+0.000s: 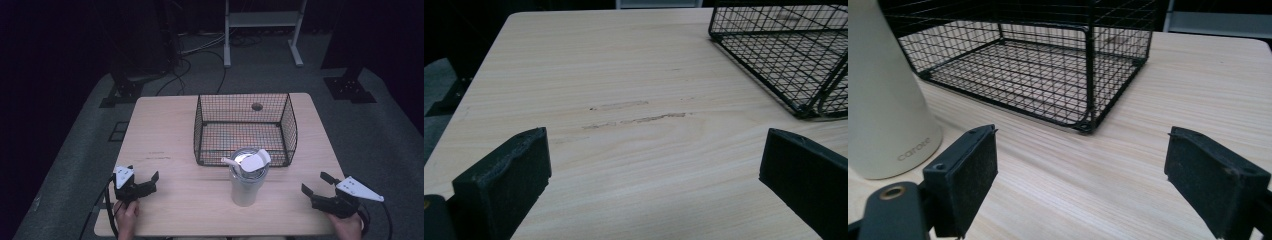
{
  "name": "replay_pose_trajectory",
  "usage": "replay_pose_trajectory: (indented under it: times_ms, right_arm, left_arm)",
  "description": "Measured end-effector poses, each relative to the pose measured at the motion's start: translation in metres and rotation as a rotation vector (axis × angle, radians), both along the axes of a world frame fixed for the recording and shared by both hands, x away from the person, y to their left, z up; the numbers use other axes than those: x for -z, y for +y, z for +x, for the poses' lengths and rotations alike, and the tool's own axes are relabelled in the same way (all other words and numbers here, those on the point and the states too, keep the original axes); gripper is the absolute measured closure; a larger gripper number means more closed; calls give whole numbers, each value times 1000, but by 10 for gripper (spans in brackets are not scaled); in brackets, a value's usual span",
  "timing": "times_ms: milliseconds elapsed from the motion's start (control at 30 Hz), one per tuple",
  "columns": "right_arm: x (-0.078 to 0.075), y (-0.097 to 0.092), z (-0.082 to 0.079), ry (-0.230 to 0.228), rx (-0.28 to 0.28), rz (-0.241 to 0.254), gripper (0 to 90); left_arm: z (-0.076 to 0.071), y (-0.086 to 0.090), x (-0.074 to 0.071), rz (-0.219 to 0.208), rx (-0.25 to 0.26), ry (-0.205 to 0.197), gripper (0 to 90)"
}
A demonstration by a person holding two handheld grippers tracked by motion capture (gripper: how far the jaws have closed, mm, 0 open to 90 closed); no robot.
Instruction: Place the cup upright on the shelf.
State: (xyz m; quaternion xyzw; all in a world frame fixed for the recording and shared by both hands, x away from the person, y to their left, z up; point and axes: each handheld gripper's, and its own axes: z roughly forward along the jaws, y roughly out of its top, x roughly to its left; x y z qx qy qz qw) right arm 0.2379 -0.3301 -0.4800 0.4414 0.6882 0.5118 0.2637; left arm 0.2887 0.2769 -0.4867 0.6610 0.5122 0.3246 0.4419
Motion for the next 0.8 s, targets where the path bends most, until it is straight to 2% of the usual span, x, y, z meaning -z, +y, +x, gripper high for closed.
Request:
replay_pose_trajectory:
  times_ms: [200,467,500,600,667,800]
  right_arm:
    - [-2,3,0,0,-21,1,130]
    - [-19,11,-4,-44,-60,-17,130]
    - [-25,15,-4,-50,-83,-29,130]
    - [-31,19,-4,-56,-108,-56,130]
    - [-32,20,-4,-56,-115,-60,130]
    - [-42,29,-3,-55,-167,-82,130]
  left_arm:
    - [0,0,0,4,-5,3,0]
    - [-2,-1,0,16,-4,-3,0]
    - [-2,-1,0,16,-4,-3,0]
    - [-2,-1,0,11,-1,-4,0]
    - [-2,-1,0,12,-4,-2,0]
    - [-2,-1,0,14,-3,-4,0]
